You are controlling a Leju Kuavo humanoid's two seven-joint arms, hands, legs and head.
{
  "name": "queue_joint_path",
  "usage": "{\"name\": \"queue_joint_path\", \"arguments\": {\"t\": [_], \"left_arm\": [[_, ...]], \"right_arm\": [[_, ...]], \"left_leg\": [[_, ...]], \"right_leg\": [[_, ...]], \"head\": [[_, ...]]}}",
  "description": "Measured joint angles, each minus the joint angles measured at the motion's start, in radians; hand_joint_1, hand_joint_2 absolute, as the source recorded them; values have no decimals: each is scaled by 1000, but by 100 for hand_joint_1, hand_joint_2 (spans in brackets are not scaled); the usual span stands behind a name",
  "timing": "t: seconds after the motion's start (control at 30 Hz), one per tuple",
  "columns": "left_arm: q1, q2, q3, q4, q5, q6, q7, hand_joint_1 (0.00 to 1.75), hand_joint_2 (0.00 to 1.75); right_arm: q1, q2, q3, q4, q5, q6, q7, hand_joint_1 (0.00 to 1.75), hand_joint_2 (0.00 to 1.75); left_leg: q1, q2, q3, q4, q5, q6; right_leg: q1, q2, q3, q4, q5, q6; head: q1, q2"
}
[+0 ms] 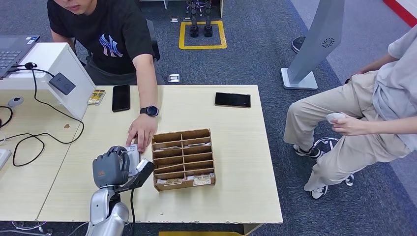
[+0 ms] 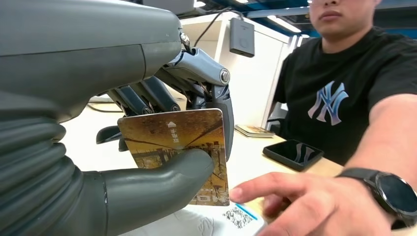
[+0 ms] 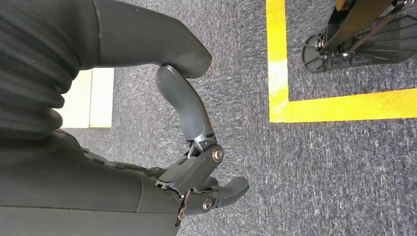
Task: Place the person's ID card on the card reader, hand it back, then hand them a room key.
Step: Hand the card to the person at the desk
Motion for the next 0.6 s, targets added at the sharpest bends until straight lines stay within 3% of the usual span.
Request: {"name": "queue_joint_path", "arguments": {"t": [0.43, 0.6], "left_arm": [[-18, 9, -49, 81, 73, 1, -97, 175, 175], [-25, 15, -69, 112, 76, 1, -98, 175, 175]], "right_arm": [[1, -2, 8, 9, 0, 0, 2, 0, 175], [2, -7, 10, 18, 0, 0, 2, 0, 175]], "left_leg": [[0, 0, 1, 0, 0, 0], [0, 0, 1, 0, 0, 0]], "right_leg": [[0, 0, 1, 0, 0, 0], [0, 0, 1, 0, 0, 0]], "head": [[0, 0], [0, 0]]}}
